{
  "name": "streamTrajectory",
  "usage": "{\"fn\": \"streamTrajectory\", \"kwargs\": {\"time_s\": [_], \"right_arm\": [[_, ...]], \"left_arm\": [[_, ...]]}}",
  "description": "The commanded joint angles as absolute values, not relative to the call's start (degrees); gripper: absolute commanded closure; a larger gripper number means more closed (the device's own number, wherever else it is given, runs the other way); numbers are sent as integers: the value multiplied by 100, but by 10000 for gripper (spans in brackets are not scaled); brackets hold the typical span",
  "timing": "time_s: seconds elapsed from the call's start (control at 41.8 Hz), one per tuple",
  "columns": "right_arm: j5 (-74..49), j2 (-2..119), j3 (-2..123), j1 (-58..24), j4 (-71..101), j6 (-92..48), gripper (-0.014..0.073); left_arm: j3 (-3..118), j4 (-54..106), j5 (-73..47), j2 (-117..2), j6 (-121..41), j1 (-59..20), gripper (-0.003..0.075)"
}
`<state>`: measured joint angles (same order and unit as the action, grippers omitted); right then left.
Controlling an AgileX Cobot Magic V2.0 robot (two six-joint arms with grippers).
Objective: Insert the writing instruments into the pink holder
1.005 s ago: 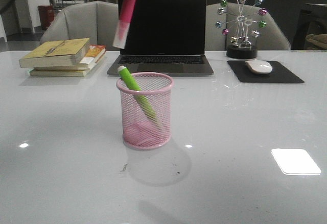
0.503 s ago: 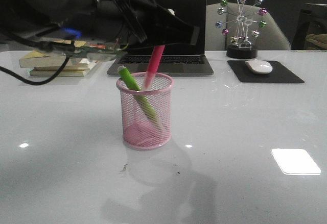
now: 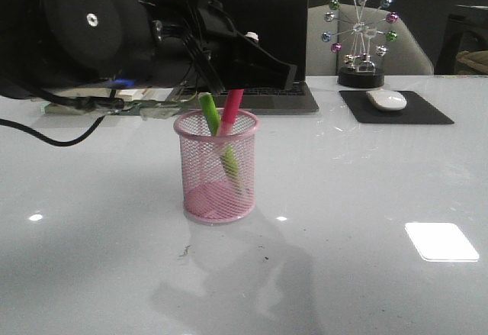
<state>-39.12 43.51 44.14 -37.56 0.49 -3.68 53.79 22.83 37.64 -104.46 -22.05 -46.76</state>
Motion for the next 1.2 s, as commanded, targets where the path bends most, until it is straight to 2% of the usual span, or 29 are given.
{"fn": "streamTrajectory", "kwargs": {"time_s": [0.0, 0.12, 0.239, 0.598, 0.694, 0.814, 0.909, 1.173], "right_arm": [[-3515, 4319, 4570, -3753, 0, -399, 137], [-3515, 4319, 4570, -3753, 0, -399, 137], [-3515, 4319, 4570, -3753, 0, -399, 137], [-3515, 4319, 4570, -3753, 0, -399, 137], [-3515, 4319, 4570, -3753, 0, -399, 137], [-3515, 4319, 4570, -3753, 0, -399, 137], [-3508, 4319, 4570, -3753, 0, -399, 137], [-3797, 4287, 4565, -3712, -44, -161, 137]], "left_arm": [[5521, 2241, 4228, -10111, -2188, -4738, 318], [5521, 2241, 3909, -9819, -2236, -4738, 295], [5521, 2241, 3002, -9231, -2236, -4713, 295], [5879, 1683, -1779, -7430, -2498, -4019, 295], [5899, 1004, -2766, -7142, -1894, -3793, 295], [5899, -694, -3740, -6824, -219, -3692, 295], [5887, -1754, -4332, -6539, 562, -3725, 295], [5333, -1498, -4473, -5341, 588, -4034, 295]]}}
